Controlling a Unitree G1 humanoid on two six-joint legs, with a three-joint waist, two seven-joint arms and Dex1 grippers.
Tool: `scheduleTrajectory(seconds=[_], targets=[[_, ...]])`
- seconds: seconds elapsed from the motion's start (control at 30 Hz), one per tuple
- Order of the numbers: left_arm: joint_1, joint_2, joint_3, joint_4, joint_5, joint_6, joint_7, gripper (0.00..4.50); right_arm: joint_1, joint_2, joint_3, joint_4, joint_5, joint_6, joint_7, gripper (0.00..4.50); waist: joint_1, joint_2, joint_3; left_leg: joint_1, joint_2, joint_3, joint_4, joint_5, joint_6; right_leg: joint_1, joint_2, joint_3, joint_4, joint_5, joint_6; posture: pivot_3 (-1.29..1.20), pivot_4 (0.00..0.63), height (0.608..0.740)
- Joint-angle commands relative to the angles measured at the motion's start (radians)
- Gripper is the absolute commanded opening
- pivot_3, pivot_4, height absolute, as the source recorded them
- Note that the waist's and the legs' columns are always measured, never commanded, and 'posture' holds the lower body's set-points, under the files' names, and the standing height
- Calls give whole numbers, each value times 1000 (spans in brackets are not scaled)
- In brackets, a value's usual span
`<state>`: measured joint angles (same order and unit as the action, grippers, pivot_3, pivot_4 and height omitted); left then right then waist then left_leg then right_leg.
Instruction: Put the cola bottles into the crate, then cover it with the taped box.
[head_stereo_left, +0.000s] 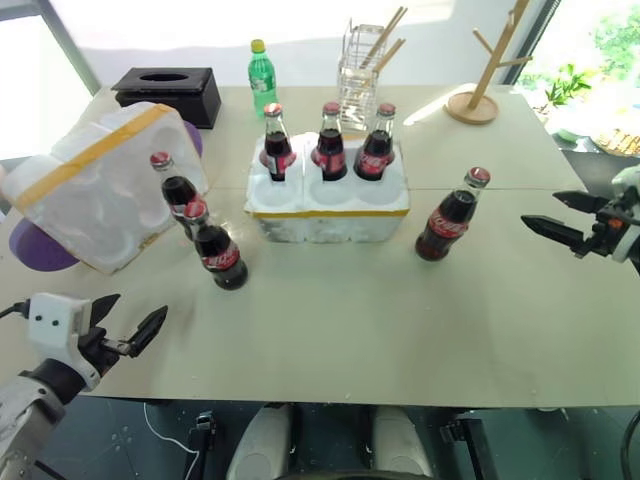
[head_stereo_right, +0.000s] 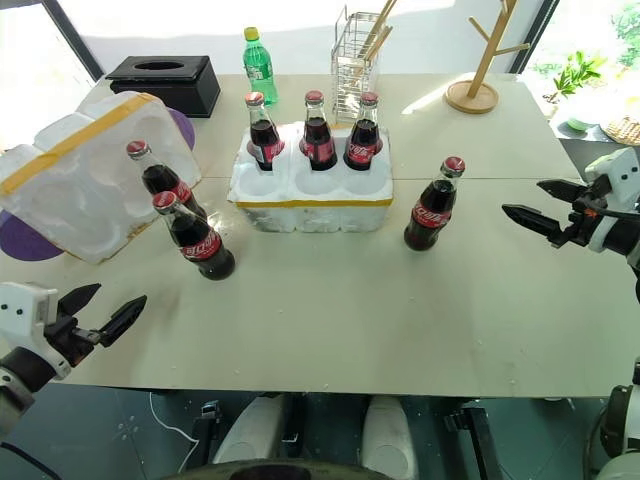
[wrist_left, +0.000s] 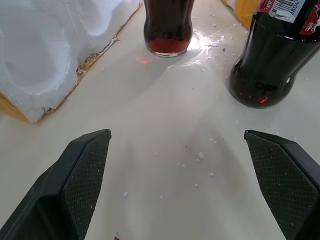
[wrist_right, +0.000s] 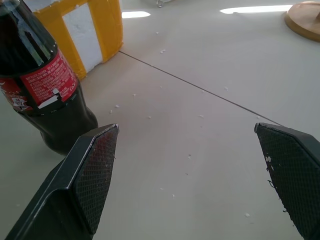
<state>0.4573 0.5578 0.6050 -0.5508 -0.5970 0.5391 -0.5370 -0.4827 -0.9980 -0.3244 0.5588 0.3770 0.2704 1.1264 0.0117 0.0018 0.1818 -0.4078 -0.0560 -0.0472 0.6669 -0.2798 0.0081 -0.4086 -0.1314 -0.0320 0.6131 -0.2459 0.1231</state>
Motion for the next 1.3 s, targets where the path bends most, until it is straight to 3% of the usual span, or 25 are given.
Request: scheduleTrajectory(seconds=[0.03, 0.63, 0.8, 0.9, 1.07, 1.3], targets=[[-1, 3, 10, -6, 12, -17, 4, 4475, -29, -1, -25, 4, 11, -29, -1, 4500, 0, 0, 0, 0, 0, 0, 0, 0, 0, 0, 0, 0, 0, 0, 0, 0, 150, 740], [-68, 19, 18, 29, -23, -11, -2, 4475, -71, 18, -14, 36, 31, -6, 18, 4500, -1, 0, 0, 1, 0, 1, 0, 0, 0, 0, 1, 0, 1, 0, 0, 0, 150, 740], [-122, 57, 13, 6, -56, -13, -44, 4475, -99, -76, -26, -2, 68, 100, 128, 4500, 2, 1, 0, 0, 0, 1, 0, 0, 0, 0, 1, 0, 1, 1, 1, 0, 150, 740], [-148, 78, -2, 16, -72, -2, -73, 4475, -95, -148, -41, -85, 133, 213, 231, 4500, 0, 3, 0, 0, -1, 1, 0, 0, 0, 0, 0, 0, 1, 1, 1, 0, 150, 740], [-181, 115, -65, 47, -47, -32, -148, 4475, 115, -254, -174, -447, 356, 473, 424, 4500, -1, 3, 0, 1, 1, 1, -1, 0, 0, 0, 0, 0, 1, 1, 1, 0, 150, 740], [-308, 148, -164, 120, -15, -63, -211, 4475, 233, -210, -281, -854, 628, 698, 352, 4500, 3, 3, -1, 1, 0, 1, 1, 0, 0, 0, 0, 0, 2, 1, 0, 0, 150, 740]])
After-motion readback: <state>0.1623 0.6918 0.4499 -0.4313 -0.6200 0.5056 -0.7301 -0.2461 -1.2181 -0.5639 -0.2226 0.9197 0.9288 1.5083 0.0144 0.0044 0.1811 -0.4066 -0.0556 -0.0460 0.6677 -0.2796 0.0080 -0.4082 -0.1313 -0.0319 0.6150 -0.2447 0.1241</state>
